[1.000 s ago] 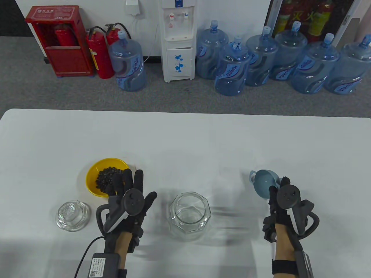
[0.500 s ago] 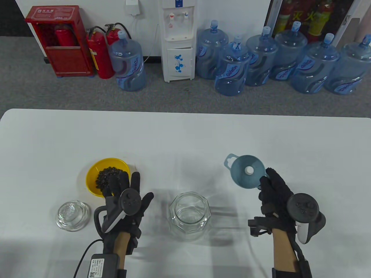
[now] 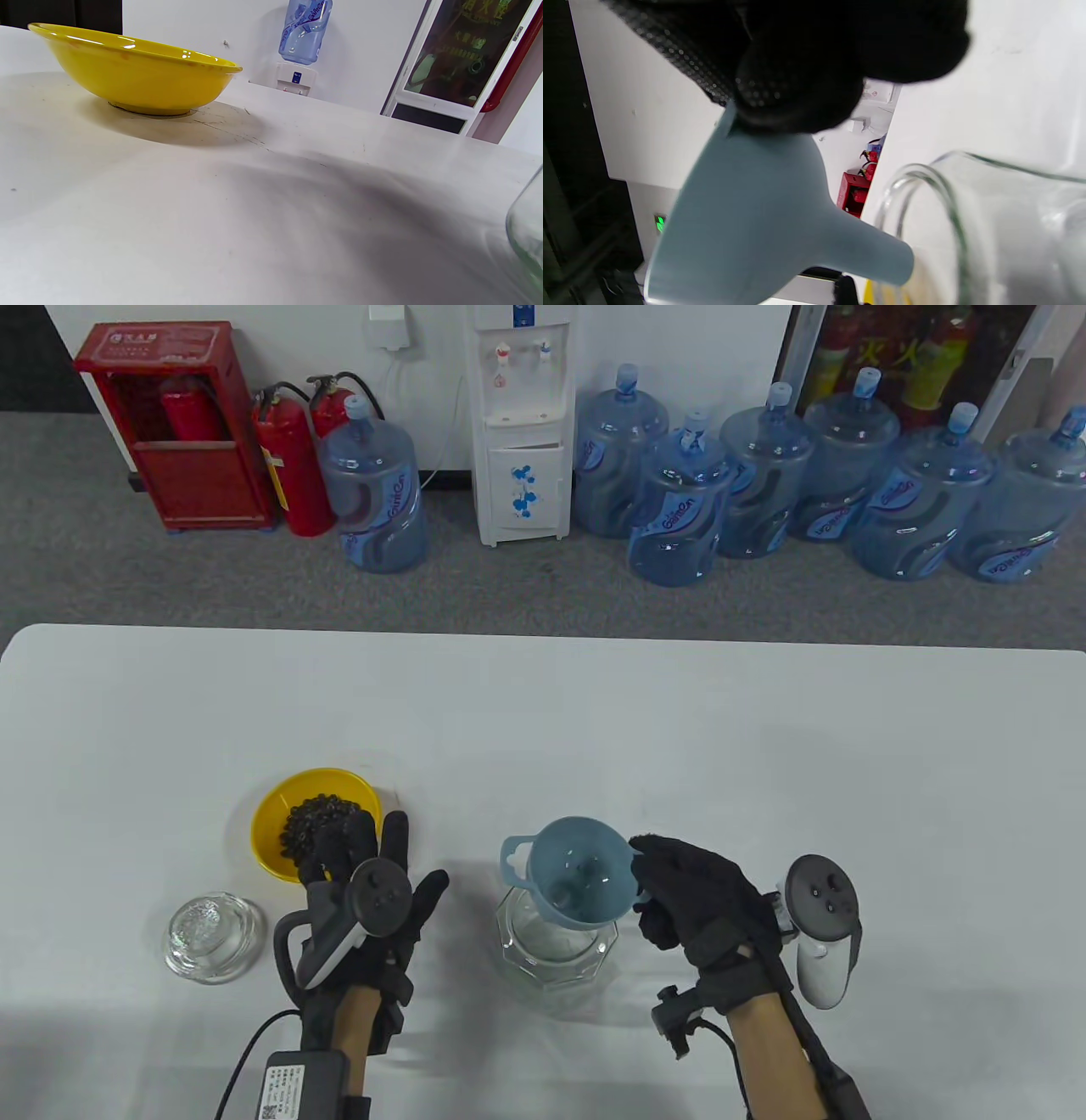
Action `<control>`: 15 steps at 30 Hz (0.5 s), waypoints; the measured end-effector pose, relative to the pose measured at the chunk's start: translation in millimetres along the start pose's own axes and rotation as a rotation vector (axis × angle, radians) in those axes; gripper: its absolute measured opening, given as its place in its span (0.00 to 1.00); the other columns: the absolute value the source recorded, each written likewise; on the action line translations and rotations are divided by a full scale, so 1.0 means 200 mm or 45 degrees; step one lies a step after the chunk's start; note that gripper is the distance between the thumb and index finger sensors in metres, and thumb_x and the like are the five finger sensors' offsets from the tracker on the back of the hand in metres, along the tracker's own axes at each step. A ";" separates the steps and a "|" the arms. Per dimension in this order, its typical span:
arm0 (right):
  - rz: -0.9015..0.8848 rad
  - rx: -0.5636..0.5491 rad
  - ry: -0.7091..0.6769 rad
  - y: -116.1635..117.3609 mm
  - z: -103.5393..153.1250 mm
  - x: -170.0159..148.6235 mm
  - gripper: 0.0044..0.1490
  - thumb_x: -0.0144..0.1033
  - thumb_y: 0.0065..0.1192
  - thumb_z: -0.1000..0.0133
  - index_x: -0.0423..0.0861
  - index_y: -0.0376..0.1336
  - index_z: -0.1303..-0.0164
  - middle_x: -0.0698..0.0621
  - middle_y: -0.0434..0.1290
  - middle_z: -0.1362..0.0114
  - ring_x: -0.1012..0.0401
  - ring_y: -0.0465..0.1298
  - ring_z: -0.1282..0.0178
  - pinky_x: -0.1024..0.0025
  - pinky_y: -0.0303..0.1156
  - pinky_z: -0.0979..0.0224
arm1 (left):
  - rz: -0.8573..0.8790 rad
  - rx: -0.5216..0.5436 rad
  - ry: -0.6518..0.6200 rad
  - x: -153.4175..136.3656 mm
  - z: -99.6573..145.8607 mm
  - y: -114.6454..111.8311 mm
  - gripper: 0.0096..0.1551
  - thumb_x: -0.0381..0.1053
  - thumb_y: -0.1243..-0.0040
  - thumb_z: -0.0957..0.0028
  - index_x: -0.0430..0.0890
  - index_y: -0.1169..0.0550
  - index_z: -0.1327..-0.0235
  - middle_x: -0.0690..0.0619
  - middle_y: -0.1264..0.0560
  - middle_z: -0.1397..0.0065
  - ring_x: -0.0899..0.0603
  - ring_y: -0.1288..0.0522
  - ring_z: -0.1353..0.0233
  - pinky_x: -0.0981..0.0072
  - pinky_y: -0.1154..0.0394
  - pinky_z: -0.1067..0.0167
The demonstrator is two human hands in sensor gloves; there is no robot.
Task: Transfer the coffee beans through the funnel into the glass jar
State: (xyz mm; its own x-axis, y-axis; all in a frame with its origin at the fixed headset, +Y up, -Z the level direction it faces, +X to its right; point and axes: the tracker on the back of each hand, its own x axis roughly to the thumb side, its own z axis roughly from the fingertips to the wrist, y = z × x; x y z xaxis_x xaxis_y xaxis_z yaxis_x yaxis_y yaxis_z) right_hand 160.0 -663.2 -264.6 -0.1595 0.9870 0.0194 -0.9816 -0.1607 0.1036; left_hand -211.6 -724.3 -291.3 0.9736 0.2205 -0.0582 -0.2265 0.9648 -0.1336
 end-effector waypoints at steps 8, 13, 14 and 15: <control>0.133 -0.007 0.044 0.04 -0.02 -0.04 0.29 0.43 0.71 0.32 0.35 0.71 0.30 0.44 0.83 0.51 0.67 0.84 0.65 0.72 0.82 0.61 | -0.004 -0.018 0.010 0.00 0.00 0.00 0.49 0.76 0.72 0.46 0.58 0.61 0.14 0.45 0.67 0.11 0.30 0.71 0.17 0.32 0.65 0.26; 0.184 -0.003 0.053 0.07 -0.03 -0.06 0.29 0.43 0.70 0.31 0.35 0.71 0.30 0.44 0.83 0.51 0.67 0.84 0.65 0.71 0.82 0.61 | -0.005 -0.020 0.013 0.00 0.00 0.00 0.49 0.76 0.72 0.46 0.58 0.61 0.14 0.45 0.66 0.11 0.30 0.71 0.17 0.32 0.65 0.26; 0.193 -0.007 0.053 0.07 -0.03 -0.06 0.29 0.43 0.70 0.32 0.35 0.71 0.30 0.44 0.83 0.51 0.67 0.84 0.65 0.71 0.82 0.61 | -0.005 -0.021 0.014 0.00 0.01 0.00 0.49 0.76 0.72 0.46 0.58 0.61 0.14 0.45 0.66 0.11 0.30 0.71 0.17 0.32 0.65 0.26; 0.206 -0.005 0.054 0.08 -0.03 -0.06 0.29 0.43 0.71 0.32 0.35 0.71 0.30 0.44 0.83 0.51 0.67 0.84 0.65 0.71 0.82 0.61 | -0.006 -0.023 0.015 0.00 0.01 0.00 0.49 0.76 0.72 0.46 0.58 0.61 0.14 0.45 0.66 0.11 0.30 0.71 0.17 0.32 0.64 0.26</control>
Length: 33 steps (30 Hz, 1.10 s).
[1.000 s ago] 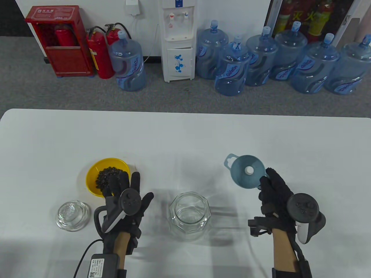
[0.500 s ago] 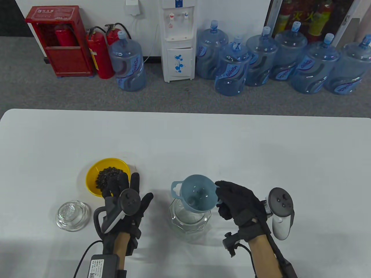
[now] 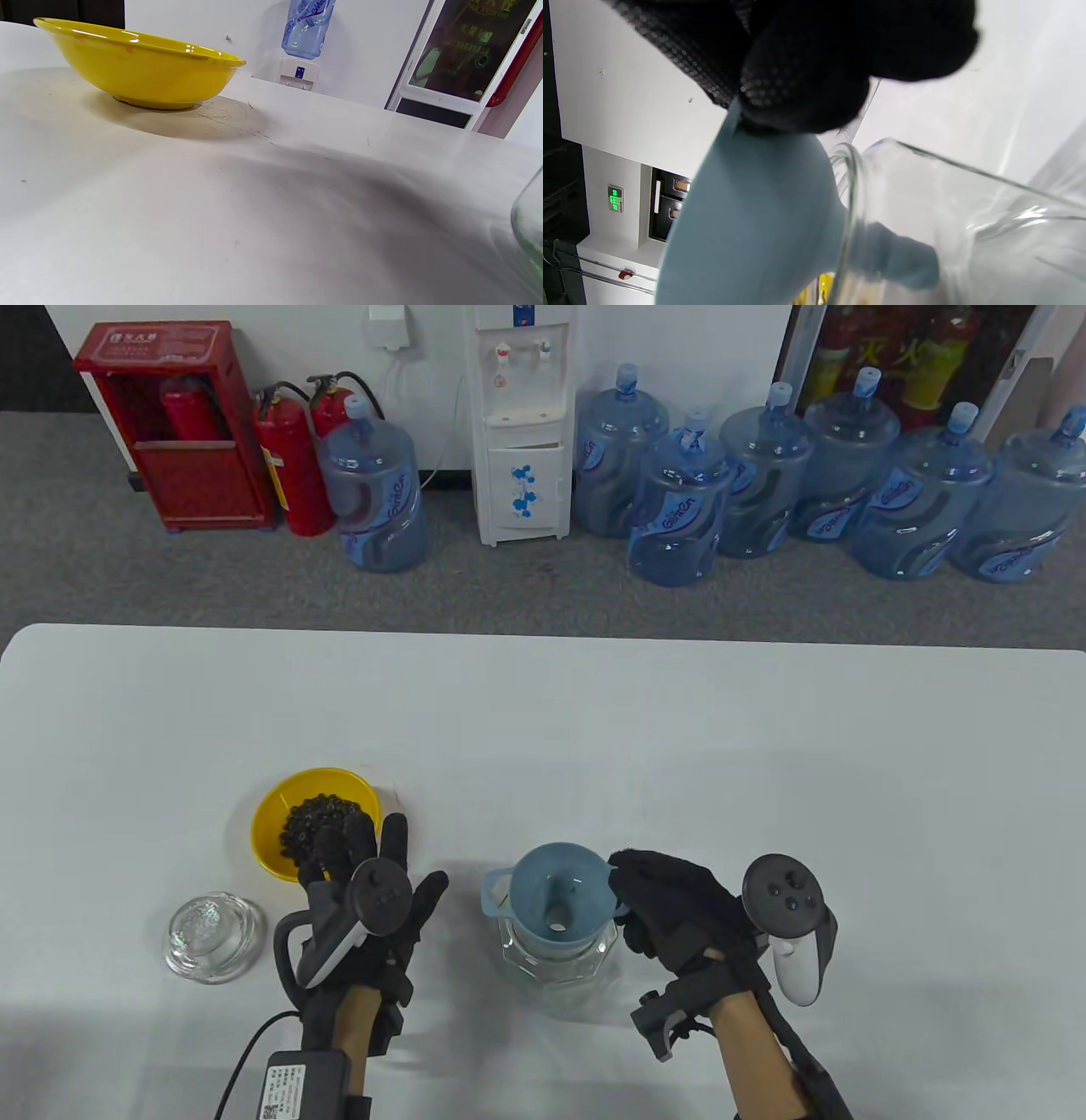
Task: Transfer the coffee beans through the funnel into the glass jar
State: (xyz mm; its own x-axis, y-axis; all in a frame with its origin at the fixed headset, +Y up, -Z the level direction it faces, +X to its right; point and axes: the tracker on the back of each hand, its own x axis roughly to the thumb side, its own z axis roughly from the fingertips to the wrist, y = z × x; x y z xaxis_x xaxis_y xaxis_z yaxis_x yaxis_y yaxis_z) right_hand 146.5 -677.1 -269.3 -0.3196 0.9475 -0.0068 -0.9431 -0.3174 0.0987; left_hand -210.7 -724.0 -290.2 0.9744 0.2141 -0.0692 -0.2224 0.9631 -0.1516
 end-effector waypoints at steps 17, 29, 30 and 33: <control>0.078 0.021 -0.008 0.02 0.02 0.00 0.30 0.45 0.70 0.32 0.36 0.70 0.29 0.45 0.83 0.50 0.67 0.84 0.64 0.71 0.82 0.60 | 0.011 -0.011 0.015 -0.01 0.00 0.00 0.49 0.76 0.72 0.46 0.57 0.62 0.15 0.44 0.67 0.11 0.29 0.71 0.17 0.32 0.64 0.26; 0.790 -0.559 -0.127 -0.16 0.08 -0.05 0.41 0.61 0.54 0.30 0.43 0.62 0.15 0.39 0.72 0.25 0.53 0.79 0.38 0.55 0.77 0.36 | 0.006 0.003 0.028 -0.02 0.00 0.01 0.49 0.76 0.71 0.46 0.57 0.61 0.14 0.44 0.66 0.11 0.29 0.71 0.17 0.32 0.64 0.26; 0.874 -0.581 -0.115 -0.17 0.08 -0.06 0.41 0.61 0.53 0.30 0.45 0.61 0.14 0.39 0.69 0.21 0.50 0.77 0.32 0.52 0.75 0.32 | 0.007 0.005 0.031 -0.02 0.00 0.01 0.49 0.76 0.71 0.46 0.57 0.60 0.14 0.44 0.66 0.11 0.30 0.71 0.17 0.32 0.64 0.26; 0.993 -0.514 -0.073 -0.19 0.05 -0.12 0.42 0.62 0.52 0.30 0.48 0.58 0.11 0.42 0.62 0.12 0.44 0.68 0.19 0.42 0.66 0.22 | 0.008 0.012 0.043 -0.03 0.00 0.01 0.50 0.75 0.72 0.46 0.56 0.59 0.13 0.44 0.66 0.11 0.29 0.71 0.17 0.32 0.64 0.26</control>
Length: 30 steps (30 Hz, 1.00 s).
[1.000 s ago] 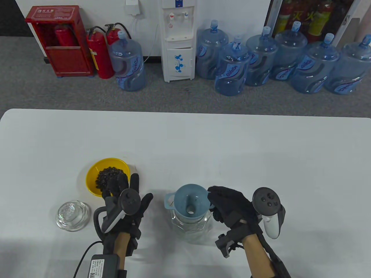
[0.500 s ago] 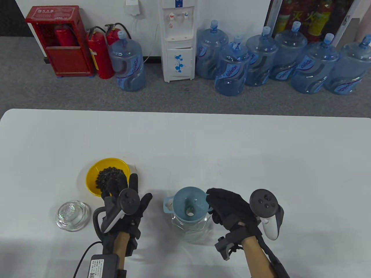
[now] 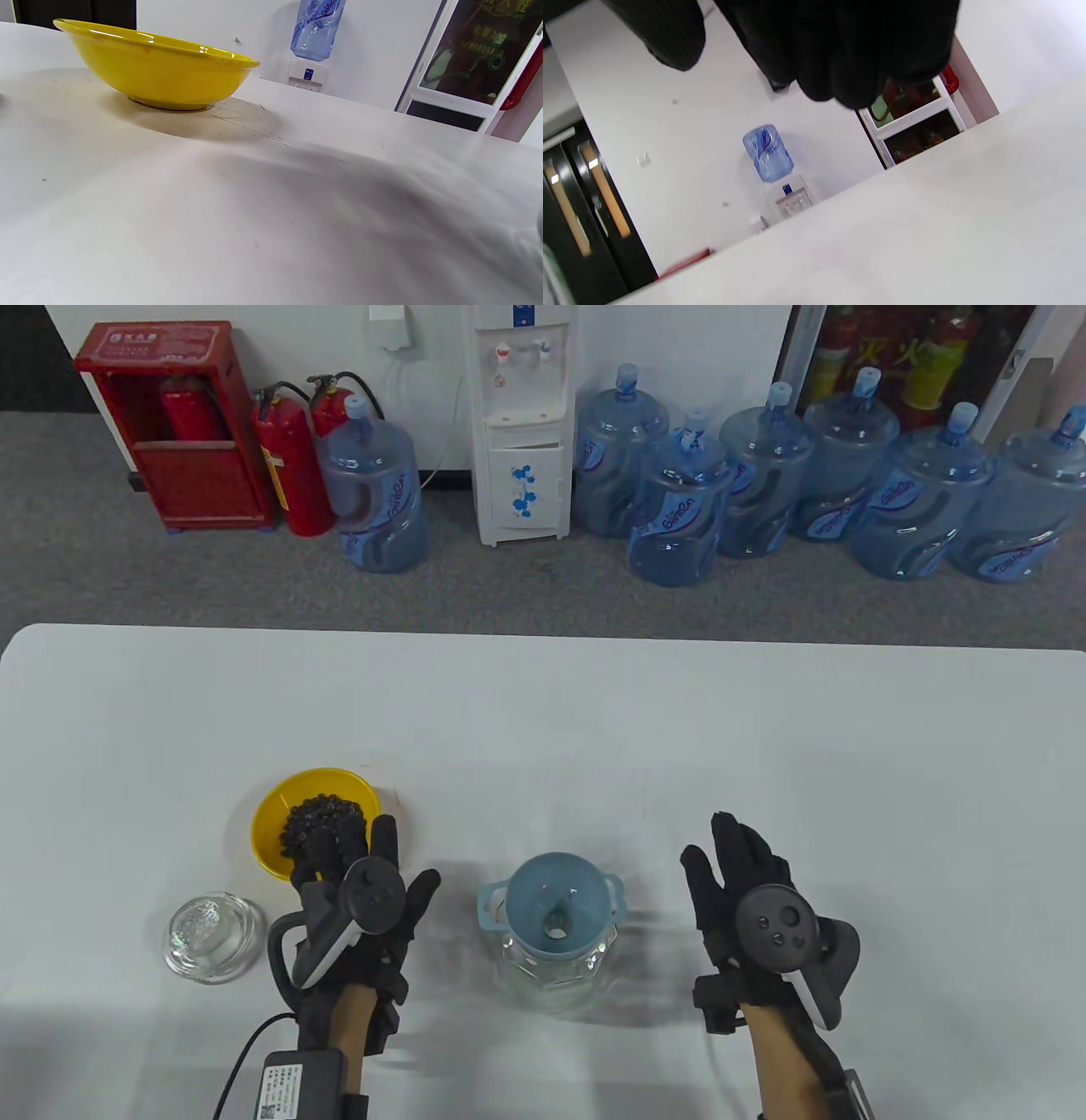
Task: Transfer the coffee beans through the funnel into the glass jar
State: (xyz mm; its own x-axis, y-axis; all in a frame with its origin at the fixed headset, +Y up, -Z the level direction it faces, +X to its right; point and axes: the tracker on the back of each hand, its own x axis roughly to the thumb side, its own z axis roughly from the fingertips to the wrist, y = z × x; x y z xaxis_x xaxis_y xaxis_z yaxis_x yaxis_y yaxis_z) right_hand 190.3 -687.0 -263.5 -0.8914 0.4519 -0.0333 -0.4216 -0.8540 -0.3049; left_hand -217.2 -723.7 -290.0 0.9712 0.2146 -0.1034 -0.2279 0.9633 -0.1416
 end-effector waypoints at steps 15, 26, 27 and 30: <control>0.190 0.182 0.097 0.09 -0.05 -0.11 0.46 0.64 0.47 0.29 0.52 0.45 0.05 0.41 0.43 0.04 0.38 0.46 0.08 0.33 0.48 0.16 | 0.079 0.088 0.210 -0.12 -0.06 0.12 0.48 0.73 0.65 0.42 0.54 0.57 0.13 0.41 0.62 0.11 0.28 0.67 0.16 0.32 0.61 0.25; 0.164 0.191 0.107 0.07 -0.06 -0.12 0.46 0.63 0.47 0.29 0.52 0.45 0.04 0.41 0.43 0.04 0.38 0.47 0.08 0.32 0.47 0.16 | -0.181 0.043 0.567 -0.31 -0.32 0.36 0.46 0.69 0.55 0.41 0.54 0.51 0.14 0.44 0.50 0.10 0.29 0.54 0.12 0.33 0.49 0.22; 0.160 0.192 0.107 0.07 -0.06 -0.12 0.46 0.63 0.48 0.29 0.52 0.45 0.04 0.41 0.43 0.04 0.38 0.47 0.08 0.32 0.47 0.16 | -0.193 0.034 0.596 -0.33 -0.34 0.36 0.46 0.69 0.54 0.41 0.54 0.51 0.14 0.45 0.49 0.10 0.29 0.53 0.12 0.33 0.48 0.22; 0.158 0.215 0.107 0.08 -0.06 -0.13 0.46 0.63 0.48 0.29 0.52 0.46 0.04 0.42 0.44 0.04 0.38 0.47 0.08 0.32 0.48 0.16 | -0.175 -0.008 0.632 -0.39 -0.40 0.31 0.45 0.67 0.52 0.41 0.55 0.49 0.14 0.46 0.46 0.10 0.30 0.50 0.12 0.34 0.45 0.22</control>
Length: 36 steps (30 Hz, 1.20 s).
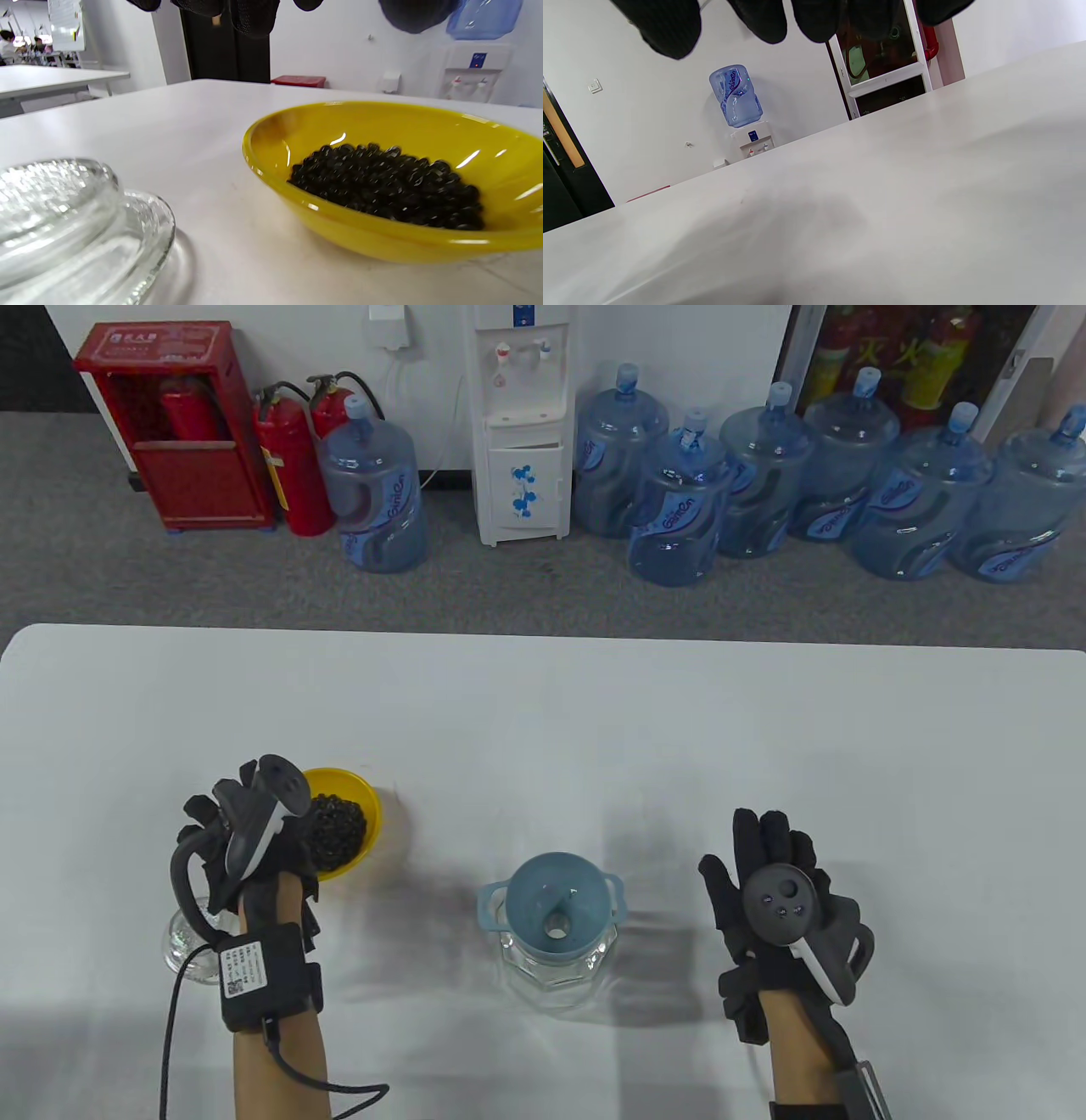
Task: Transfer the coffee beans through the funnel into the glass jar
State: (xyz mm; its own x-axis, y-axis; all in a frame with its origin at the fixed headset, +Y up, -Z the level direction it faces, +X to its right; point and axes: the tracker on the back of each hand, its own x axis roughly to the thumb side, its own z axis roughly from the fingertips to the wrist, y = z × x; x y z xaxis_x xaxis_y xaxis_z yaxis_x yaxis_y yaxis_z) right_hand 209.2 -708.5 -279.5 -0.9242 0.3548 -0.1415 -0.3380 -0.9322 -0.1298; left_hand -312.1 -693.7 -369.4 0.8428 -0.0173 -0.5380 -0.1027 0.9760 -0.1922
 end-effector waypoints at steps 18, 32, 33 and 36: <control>-0.061 -0.069 -0.060 -0.03 0.00 -0.02 0.45 0.63 0.49 0.29 0.52 0.47 0.05 0.42 0.45 0.04 0.39 0.49 0.08 0.31 0.49 0.17 | -0.118 -0.061 0.072 0.04 -0.16 -0.12 0.29 0.53 0.39 0.40 0.49 0.28 0.26 0.55 0.19 0.42 0.46 0.17 0.45 0.45 0.26 0.35; -0.047 -0.080 -0.079 0.00 0.01 -0.01 0.45 0.63 0.49 0.30 0.51 0.49 0.06 0.42 0.48 0.05 0.40 0.51 0.09 0.32 0.51 0.17 | 0.272 -0.111 -0.098 0.06 0.07 0.12 0.24 0.51 0.40 0.39 0.39 0.23 0.37 0.53 0.15 0.55 0.49 0.14 0.60 0.48 0.20 0.46; -0.049 -0.079 -0.081 0.00 0.01 -0.01 0.45 0.63 0.49 0.30 0.51 0.49 0.06 0.42 0.47 0.05 0.40 0.51 0.08 0.32 0.51 0.17 | 0.337 -0.102 -0.123 0.06 0.10 0.16 0.24 0.51 0.40 0.39 0.39 0.23 0.37 0.54 0.15 0.55 0.49 0.14 0.60 0.48 0.20 0.47; -0.059 -0.078 -0.081 0.00 0.00 -0.01 0.45 0.63 0.49 0.30 0.51 0.49 0.06 0.42 0.47 0.05 0.40 0.51 0.08 0.32 0.51 0.17 | 0.481 -0.102 -0.193 0.07 0.18 0.24 0.24 0.51 0.40 0.39 0.38 0.23 0.37 0.53 0.15 0.56 0.49 0.14 0.61 0.49 0.20 0.48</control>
State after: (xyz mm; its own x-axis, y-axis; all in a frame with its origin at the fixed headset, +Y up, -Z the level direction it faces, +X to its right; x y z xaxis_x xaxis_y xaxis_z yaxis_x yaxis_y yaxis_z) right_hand 210.9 -709.8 -278.3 -0.9178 0.3905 -0.0714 -0.3711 -0.9079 -0.1950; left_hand -285.9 -638.6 -357.7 0.8056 0.3769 -0.4571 -0.4556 0.8873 -0.0711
